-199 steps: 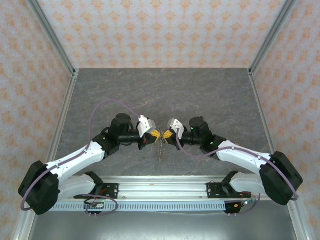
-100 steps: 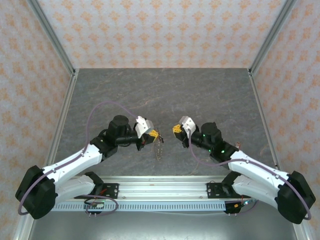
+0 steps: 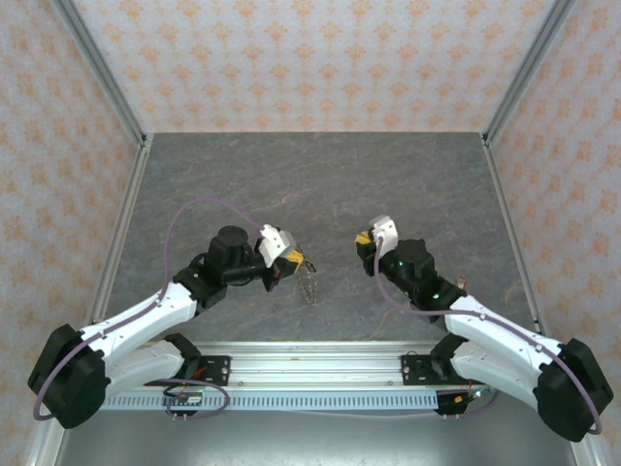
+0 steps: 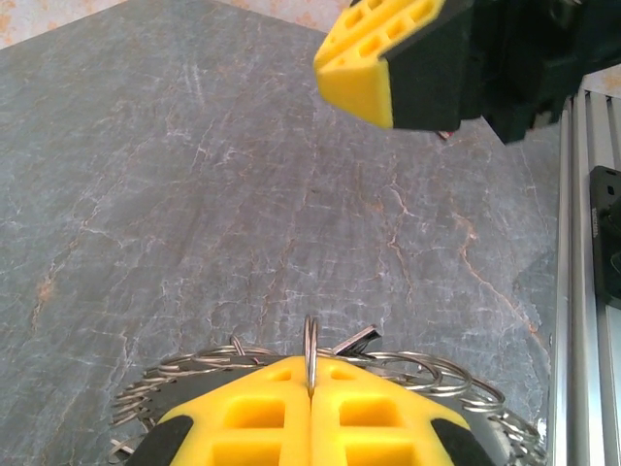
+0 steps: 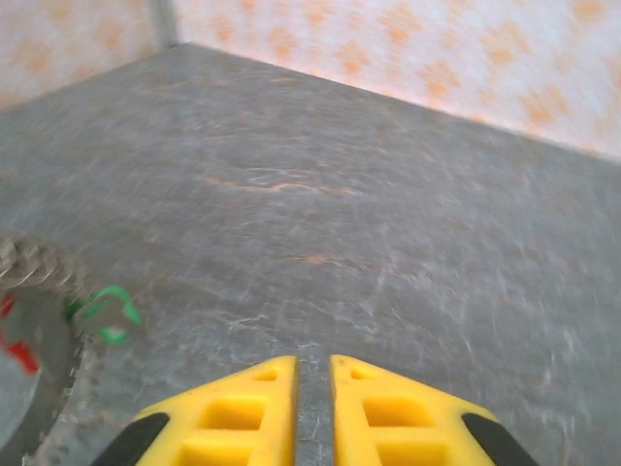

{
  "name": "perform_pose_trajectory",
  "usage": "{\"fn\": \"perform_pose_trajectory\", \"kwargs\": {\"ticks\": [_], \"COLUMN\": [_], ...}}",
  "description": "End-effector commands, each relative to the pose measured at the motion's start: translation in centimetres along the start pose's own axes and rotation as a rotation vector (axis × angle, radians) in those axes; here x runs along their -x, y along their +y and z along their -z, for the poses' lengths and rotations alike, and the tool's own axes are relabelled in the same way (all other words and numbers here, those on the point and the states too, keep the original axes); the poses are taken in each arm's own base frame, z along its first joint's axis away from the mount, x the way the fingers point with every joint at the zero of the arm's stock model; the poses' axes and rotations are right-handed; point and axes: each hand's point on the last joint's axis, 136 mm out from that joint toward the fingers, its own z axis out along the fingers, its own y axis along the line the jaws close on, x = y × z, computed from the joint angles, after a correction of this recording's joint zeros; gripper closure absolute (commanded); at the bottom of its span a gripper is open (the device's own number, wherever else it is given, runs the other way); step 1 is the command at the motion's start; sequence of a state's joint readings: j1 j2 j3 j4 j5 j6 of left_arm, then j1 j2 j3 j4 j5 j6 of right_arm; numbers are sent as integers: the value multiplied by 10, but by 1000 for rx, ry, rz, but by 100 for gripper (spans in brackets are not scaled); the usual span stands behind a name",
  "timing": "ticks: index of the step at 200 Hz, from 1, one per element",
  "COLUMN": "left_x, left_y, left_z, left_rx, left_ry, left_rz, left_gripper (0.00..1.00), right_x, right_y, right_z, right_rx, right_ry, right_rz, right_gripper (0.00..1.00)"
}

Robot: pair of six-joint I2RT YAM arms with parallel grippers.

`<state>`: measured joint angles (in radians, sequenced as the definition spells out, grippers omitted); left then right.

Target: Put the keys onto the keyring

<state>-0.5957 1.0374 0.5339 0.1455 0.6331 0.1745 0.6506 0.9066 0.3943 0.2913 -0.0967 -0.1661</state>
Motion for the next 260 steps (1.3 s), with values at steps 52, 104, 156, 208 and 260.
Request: {"fn": "perform_pose_trajectory", "kwargs": {"ticks": [52, 104, 156, 208, 260], "left_x": [13, 9, 4, -1, -29], "left_y": [0, 11, 40, 41, 29], "left_z": [5, 14, 45, 50, 1], "left_rx": [23, 110, 353, 371, 265], "left_ry": [-36, -6, 38, 111, 279], "left_rz": [-4, 17, 70, 74, 32], "left_gripper": [100, 100, 100, 100, 100], "right_x": [-39, -34, -32, -27, -28], "right_y": [-80, -94, -100, -108, -112], "right_z": [-2, 0, 1, 4, 3], "right_rx": [-277, -308, -330, -365, -382], "right_ry": [138, 108, 91, 40, 32], "right_rz": [-525, -616, -637, -641, -649], "right_gripper": [81, 77, 77, 77, 77]}}
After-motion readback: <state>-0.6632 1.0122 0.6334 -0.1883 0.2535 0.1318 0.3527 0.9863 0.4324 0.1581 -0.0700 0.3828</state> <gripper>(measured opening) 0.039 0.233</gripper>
